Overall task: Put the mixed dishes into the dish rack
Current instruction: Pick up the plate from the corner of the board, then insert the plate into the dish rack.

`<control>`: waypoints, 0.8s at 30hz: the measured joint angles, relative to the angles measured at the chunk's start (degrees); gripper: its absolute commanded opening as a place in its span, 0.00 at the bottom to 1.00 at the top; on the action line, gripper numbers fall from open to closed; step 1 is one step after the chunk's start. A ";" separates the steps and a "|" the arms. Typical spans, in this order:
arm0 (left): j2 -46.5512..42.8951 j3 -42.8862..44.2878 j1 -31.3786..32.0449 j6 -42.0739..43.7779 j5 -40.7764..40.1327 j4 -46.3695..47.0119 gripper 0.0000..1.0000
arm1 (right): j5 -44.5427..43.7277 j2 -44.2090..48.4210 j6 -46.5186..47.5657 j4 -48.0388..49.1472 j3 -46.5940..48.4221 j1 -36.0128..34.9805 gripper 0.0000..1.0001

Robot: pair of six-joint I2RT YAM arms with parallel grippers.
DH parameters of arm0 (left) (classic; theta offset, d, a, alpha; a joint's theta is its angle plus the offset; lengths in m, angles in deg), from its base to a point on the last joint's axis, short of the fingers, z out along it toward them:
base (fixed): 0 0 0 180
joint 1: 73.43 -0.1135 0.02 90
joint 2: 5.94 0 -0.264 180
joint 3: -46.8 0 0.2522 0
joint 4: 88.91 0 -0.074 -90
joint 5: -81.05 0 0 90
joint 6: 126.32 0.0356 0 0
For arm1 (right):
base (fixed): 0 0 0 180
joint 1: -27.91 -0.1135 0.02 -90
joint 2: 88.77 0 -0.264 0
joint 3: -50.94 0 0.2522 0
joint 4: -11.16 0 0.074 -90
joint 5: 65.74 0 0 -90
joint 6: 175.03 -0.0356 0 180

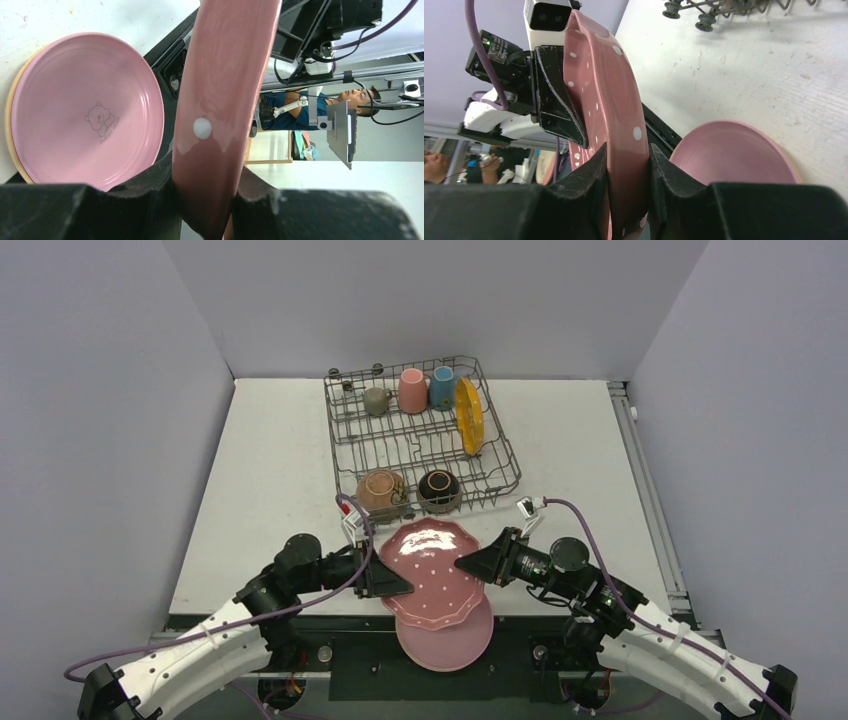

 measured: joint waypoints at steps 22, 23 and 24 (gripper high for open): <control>15.41 34.99 -17.25 32.52 -16.52 -37.81 0.96 | -26.36 -39.54 33.33 -32.22 52.65 8.66 0.00; 15.74 35.08 -17.33 33.62 -18.01 -38.73 0.96 | -28.02 -41.77 34.58 -32.72 55.01 8.68 0.00; 16.00 35.08 -17.42 34.64 -19.34 -39.67 0.96 | -29.68 -44.02 35.80 -33.42 57.64 8.66 0.00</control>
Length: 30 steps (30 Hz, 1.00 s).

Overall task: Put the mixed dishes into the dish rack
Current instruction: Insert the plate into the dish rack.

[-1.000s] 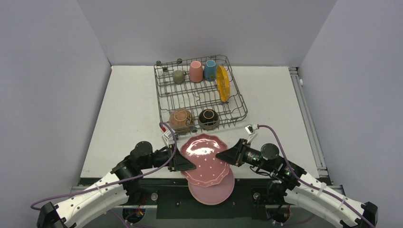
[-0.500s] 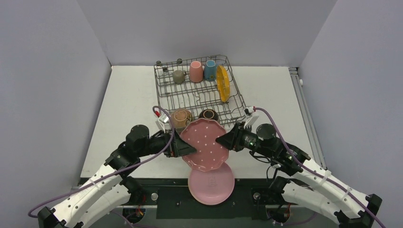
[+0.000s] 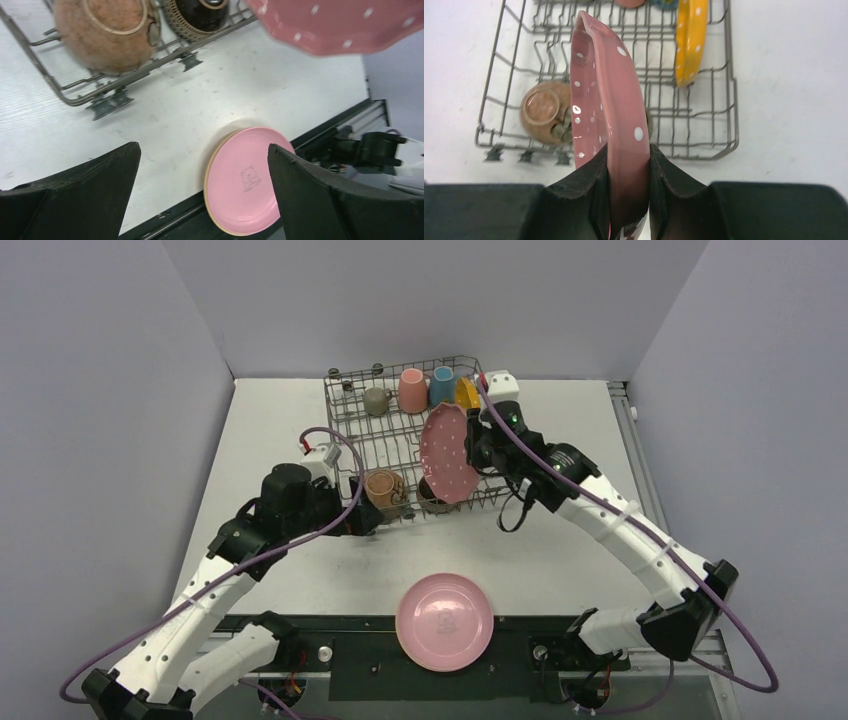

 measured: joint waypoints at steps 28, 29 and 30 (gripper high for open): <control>-0.83 -6.34 -0.48 10.40 -4.79 -1.09 0.96 | -19.89 -47.34 19.76 2.93 40.33 0.50 0.00; -0.83 -6.34 -0.50 10.49 -4.92 -1.09 0.96 | -20.00 -47.65 19.76 3.10 40.39 0.72 0.00; -0.83 -6.34 -0.52 10.54 -5.09 -1.09 0.96 | -20.22 -47.98 19.76 3.28 40.59 0.90 0.00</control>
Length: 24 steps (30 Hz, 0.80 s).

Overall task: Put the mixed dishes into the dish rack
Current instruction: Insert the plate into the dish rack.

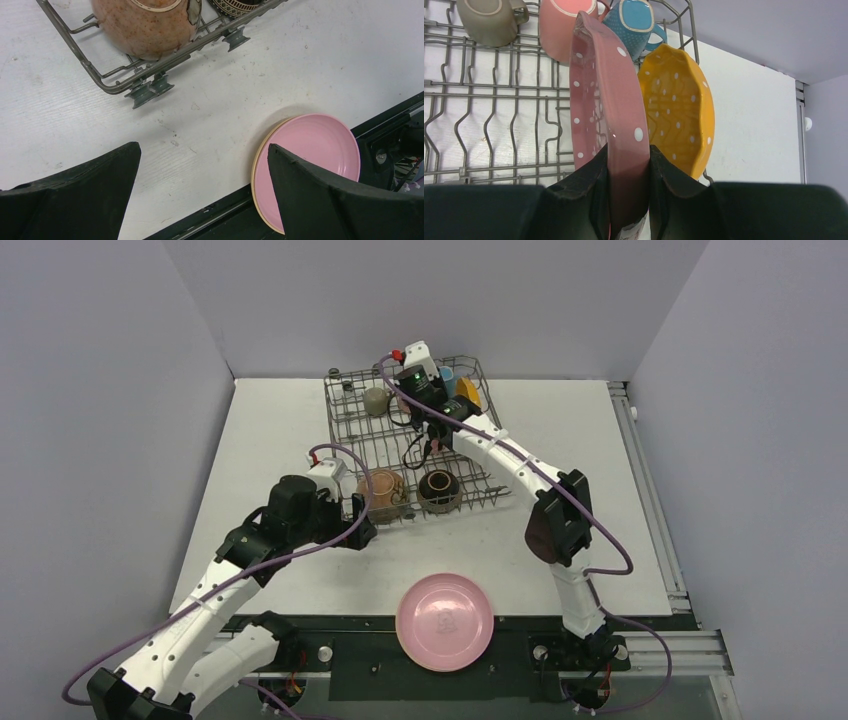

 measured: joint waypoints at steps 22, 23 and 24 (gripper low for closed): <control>0.28 0.00 -0.26 0.81 -1.14 0.00 0.96 | -0.83 -6.14 -1.97 2.73 2.78 2.89 0.00; 0.33 0.00 -0.28 0.81 -1.18 0.00 0.96 | -0.92 -6.34 -1.86 3.02 2.84 2.89 0.00; 0.39 0.00 -0.31 0.83 -1.20 0.00 0.96 | -1.03 -6.38 -1.79 2.95 2.93 2.89 0.00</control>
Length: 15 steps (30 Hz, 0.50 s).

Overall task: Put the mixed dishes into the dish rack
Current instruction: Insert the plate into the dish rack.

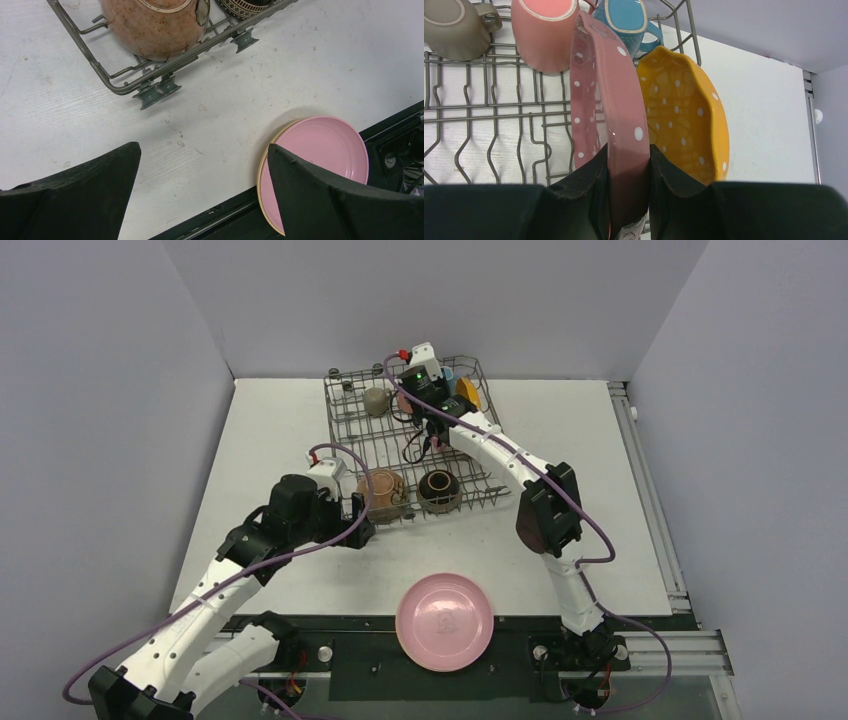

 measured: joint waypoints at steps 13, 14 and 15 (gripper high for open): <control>0.31 0.00 -0.55 0.02 -0.20 0.00 0.96 | -0.24 -0.15 -0.57 1.20 -0.66 -0.31 0.00; 0.31 0.00 -0.61 0.02 -0.17 0.00 0.96 | -0.52 -0.15 -0.68 1.40 -0.74 -0.39 0.00; 0.31 0.00 -0.70 0.02 -0.20 0.00 0.96 | -0.72 -0.15 -0.74 1.55 -0.90 -0.50 0.00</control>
